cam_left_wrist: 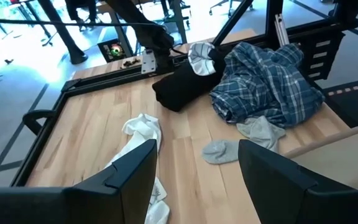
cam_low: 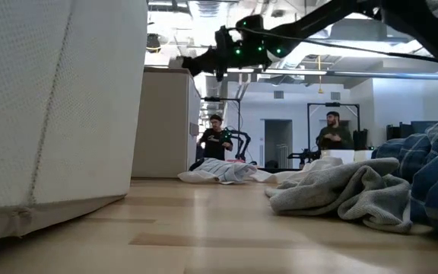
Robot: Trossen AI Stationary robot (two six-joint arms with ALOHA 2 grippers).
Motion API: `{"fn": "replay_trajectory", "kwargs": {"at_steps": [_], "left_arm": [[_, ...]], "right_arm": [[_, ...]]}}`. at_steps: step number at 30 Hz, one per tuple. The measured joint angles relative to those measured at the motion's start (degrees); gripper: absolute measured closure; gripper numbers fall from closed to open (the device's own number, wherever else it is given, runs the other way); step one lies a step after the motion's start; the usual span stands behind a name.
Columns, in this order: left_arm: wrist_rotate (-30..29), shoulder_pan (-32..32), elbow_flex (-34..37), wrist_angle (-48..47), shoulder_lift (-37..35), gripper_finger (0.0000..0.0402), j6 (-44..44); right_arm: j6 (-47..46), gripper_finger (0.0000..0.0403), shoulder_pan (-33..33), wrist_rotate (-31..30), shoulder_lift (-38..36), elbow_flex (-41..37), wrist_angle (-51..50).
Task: Sort clothes
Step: Put the black sock into the top light brown laundry organizer, then put the blue checkered into the top light brown laundry organizer
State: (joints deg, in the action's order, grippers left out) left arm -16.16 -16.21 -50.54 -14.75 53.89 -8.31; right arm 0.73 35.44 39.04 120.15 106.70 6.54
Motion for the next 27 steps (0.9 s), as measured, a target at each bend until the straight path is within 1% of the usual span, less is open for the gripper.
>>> {"fn": "replay_trajectory", "kwargs": {"at_steps": [2, 4, 8, 11, 14, 16, 18, 21, 27], "left_arm": [[0.0, 0.0, 0.0, 0.3, 0.0, 0.018, -0.3], [0.0, 0.0, 0.0, 0.4, 0.0, 0.018, -0.4], [0.0, 0.0, 0.0, 0.4, 0.0, 0.018, -0.4], [0.0, -0.4, 0.0, 0.4, 0.0, 0.018, 0.0], [0.0, -1.2, 0.0, 0.5, 0.0, 0.018, 0.4], [0.0, -1.8, 0.0, 0.4, 0.0, 0.018, 1.1], [0.0, -2.7, 0.0, 0.4, 0.0, 0.018, 1.8], [0.0, -4.4, 0.0, 0.3, 0.0, 0.018, 2.1], [-0.1, -6.8, 0.0, 1.3, 0.0, 0.018, 0.1]], "right_arm": [[-1.0, 0.0356, 0.7, 0.4, 1.0, 1.8, -2.9], [-0.8, 0.032, 0.9, 0.5, 1.1, 2.9, -6.0], [0.2, 0.0229, 1.3, 1.4, 1.0, 3.3, -9.6], [0.6, 0.0164, 0.9, 1.8, 0.9, 3.3, -10.2], [1.1, 0.0123, 0.6, 1.8, -0.3, 3.3, -11.4], [1.2, 0.0114, 0.5, 1.8, -2.1, 3.3, -13.5], [2.4, 0.0112, 0.6, 1.7, -4.6, 3.3, -16.7], [5.9, 0.0112, 0.7, 1.1, -9.1, 3.3, -24.4], [12.7, 0.0113, -1.6, -8.1, -16.5, 3.3, -43.3]]}}
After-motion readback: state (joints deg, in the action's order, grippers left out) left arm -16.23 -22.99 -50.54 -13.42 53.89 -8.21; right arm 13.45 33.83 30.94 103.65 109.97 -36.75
